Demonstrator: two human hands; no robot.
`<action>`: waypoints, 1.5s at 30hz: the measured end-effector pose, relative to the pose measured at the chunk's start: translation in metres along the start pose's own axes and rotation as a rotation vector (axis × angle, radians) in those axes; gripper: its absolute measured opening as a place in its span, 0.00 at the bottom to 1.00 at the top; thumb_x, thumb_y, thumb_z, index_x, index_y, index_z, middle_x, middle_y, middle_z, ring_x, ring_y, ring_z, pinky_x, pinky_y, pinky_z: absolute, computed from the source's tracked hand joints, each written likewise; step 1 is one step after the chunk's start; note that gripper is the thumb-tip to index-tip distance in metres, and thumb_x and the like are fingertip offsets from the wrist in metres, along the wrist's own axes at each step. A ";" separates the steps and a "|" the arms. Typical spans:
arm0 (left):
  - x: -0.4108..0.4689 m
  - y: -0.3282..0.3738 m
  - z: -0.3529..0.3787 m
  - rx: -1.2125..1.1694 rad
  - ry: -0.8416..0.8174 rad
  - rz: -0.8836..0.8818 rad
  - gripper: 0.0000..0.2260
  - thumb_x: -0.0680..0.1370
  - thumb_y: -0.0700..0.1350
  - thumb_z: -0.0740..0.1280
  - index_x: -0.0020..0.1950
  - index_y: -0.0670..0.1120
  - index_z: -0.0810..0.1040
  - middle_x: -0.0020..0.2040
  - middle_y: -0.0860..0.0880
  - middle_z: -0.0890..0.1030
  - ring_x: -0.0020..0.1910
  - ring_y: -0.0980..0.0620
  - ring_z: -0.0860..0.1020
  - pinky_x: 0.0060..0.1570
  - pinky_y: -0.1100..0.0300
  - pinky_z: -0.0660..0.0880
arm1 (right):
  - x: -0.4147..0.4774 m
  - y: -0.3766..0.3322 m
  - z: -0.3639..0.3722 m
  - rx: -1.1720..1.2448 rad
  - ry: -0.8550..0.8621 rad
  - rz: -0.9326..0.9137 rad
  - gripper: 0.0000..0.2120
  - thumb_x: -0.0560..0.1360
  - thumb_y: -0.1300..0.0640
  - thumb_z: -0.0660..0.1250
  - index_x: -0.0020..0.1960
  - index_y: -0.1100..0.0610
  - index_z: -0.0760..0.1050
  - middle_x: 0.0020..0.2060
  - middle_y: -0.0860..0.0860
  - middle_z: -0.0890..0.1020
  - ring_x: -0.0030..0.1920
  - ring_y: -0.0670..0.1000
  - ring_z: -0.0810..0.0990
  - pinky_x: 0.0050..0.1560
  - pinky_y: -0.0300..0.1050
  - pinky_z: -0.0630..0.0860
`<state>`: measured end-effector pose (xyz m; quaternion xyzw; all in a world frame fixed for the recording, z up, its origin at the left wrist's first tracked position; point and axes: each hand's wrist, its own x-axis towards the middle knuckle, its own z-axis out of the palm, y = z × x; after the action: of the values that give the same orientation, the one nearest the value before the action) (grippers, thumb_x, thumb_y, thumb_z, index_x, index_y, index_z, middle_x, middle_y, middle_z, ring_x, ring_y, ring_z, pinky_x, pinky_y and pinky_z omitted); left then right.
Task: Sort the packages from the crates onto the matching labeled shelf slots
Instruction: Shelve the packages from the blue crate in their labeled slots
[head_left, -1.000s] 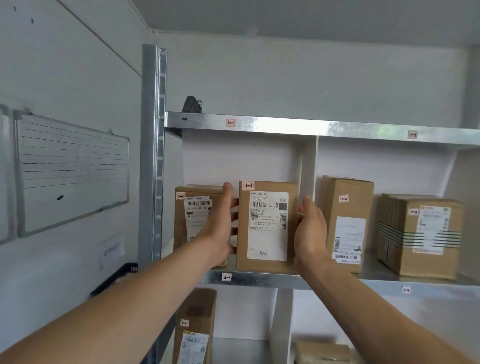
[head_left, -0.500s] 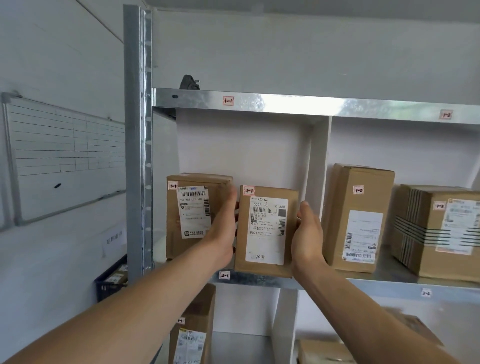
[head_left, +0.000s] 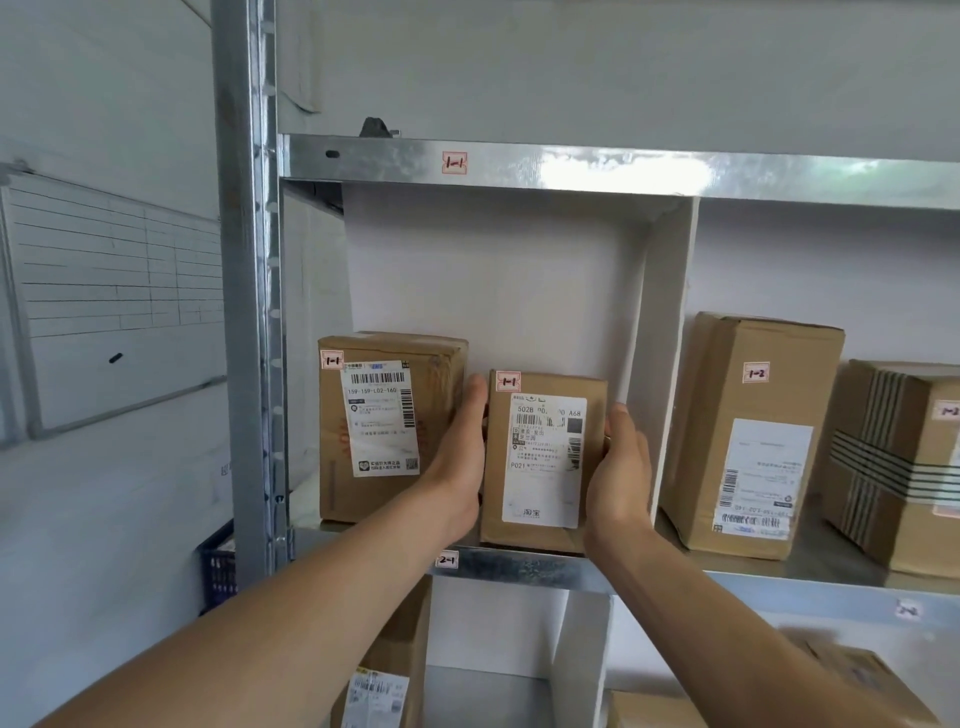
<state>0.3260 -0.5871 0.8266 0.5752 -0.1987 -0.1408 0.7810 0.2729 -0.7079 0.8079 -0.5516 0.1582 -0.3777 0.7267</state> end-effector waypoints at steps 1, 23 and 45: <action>0.003 0.000 0.000 -0.008 -0.001 0.002 0.29 0.81 0.68 0.49 0.51 0.53 0.85 0.50 0.49 0.87 0.45 0.54 0.85 0.46 0.55 0.77 | 0.002 0.002 0.001 -0.003 -0.005 0.005 0.15 0.82 0.37 0.58 0.55 0.46 0.75 0.52 0.50 0.84 0.55 0.52 0.82 0.59 0.54 0.76; 0.033 -0.024 -0.001 -0.072 0.057 0.072 0.23 0.82 0.65 0.51 0.56 0.56 0.82 0.51 0.54 0.87 0.54 0.55 0.83 0.55 0.53 0.76 | 0.026 0.022 0.003 -0.030 -0.009 -0.035 0.11 0.84 0.40 0.56 0.51 0.45 0.71 0.51 0.46 0.80 0.52 0.45 0.78 0.64 0.54 0.71; 0.022 -0.020 -0.003 -0.012 0.047 0.072 0.26 0.81 0.68 0.50 0.56 0.56 0.83 0.52 0.55 0.87 0.51 0.58 0.83 0.60 0.52 0.75 | 0.012 0.015 0.006 -0.050 0.007 -0.102 0.13 0.84 0.40 0.59 0.60 0.48 0.71 0.52 0.44 0.80 0.50 0.42 0.76 0.58 0.50 0.68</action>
<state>0.3467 -0.6005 0.8098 0.5660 -0.2002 -0.1005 0.7934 0.2904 -0.7105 0.7984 -0.5755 0.1416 -0.4120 0.6920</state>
